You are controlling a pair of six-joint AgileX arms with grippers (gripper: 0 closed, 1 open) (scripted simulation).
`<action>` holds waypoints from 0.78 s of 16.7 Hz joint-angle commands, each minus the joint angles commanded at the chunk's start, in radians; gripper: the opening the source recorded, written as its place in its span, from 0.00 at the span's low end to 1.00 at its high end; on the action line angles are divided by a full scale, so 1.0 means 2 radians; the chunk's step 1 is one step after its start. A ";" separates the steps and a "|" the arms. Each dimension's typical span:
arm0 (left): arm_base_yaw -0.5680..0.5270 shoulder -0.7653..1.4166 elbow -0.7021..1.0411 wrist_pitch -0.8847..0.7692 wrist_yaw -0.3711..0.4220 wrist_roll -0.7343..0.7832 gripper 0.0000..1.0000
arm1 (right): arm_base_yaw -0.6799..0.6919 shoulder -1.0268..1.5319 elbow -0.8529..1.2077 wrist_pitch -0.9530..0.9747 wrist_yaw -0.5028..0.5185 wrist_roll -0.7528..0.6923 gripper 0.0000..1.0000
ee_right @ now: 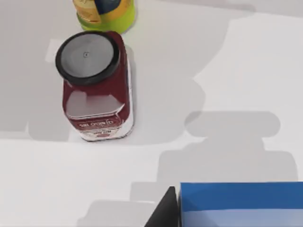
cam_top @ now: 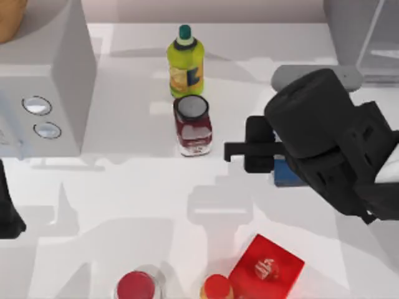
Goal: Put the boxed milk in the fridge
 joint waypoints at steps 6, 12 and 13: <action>0.000 0.000 0.000 0.000 0.000 0.000 1.00 | -0.157 -0.327 -0.227 0.112 -0.123 -0.129 0.00; 0.000 0.000 0.000 0.000 0.000 0.000 1.00 | -0.333 -0.570 -0.412 0.173 -0.229 -0.260 0.00; 0.000 0.000 0.000 0.000 0.000 0.000 1.00 | -0.358 -0.602 -0.433 0.179 -0.241 -0.277 0.00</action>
